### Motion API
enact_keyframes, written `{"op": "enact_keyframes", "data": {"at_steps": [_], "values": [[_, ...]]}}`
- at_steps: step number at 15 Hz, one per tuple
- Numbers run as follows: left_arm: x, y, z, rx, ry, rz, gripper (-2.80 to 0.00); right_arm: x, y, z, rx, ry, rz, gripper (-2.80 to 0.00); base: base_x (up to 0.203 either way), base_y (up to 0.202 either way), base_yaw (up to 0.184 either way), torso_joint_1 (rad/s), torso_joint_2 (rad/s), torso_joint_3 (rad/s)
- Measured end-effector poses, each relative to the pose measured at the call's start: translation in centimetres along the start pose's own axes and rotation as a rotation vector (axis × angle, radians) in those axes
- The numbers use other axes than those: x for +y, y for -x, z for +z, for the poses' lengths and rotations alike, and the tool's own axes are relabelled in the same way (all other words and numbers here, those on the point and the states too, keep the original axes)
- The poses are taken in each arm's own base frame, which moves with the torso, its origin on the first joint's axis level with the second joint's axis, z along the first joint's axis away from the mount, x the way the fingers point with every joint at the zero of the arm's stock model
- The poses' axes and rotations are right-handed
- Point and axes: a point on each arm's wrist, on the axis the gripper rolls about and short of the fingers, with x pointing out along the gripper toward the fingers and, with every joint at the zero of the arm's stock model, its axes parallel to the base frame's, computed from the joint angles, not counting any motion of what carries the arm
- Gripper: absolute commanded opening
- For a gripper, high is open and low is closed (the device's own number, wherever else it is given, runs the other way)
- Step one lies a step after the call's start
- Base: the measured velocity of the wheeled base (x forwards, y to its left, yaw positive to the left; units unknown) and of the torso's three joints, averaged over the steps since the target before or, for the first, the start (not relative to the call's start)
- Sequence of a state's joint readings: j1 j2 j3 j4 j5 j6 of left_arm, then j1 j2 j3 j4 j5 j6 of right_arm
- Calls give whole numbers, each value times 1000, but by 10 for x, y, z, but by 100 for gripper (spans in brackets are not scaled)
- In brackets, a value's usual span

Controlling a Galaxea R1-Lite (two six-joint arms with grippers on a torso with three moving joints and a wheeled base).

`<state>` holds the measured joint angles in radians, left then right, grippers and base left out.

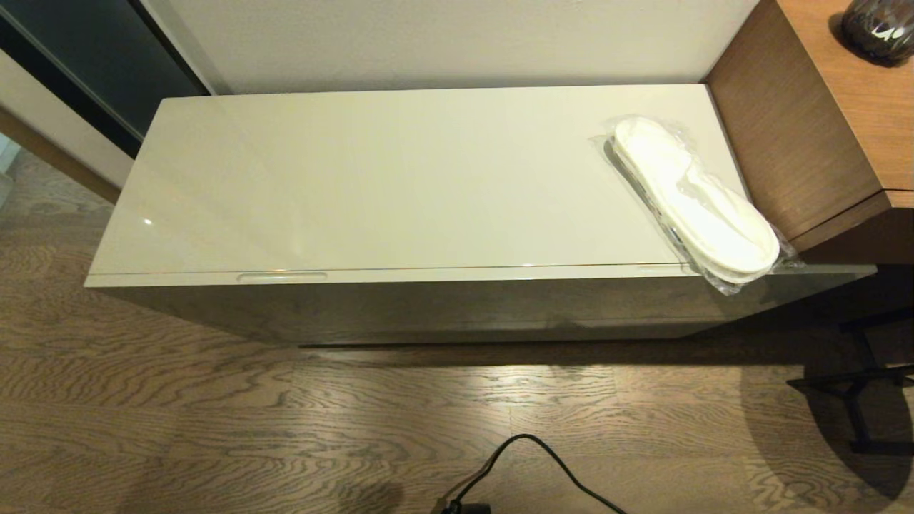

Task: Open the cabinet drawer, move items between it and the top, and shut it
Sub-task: Open the drawer

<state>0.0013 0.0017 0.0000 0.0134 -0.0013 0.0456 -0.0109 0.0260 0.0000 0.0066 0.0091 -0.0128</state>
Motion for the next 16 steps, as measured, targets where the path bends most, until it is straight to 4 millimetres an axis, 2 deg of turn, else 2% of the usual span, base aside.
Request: {"op": "enact_keyframes", "data": {"at_steps": [16], "values": [[0,0,0,0,0,0,-280,0,0,0,1,9,2,-280,0,0,0,0,0,0]]}}
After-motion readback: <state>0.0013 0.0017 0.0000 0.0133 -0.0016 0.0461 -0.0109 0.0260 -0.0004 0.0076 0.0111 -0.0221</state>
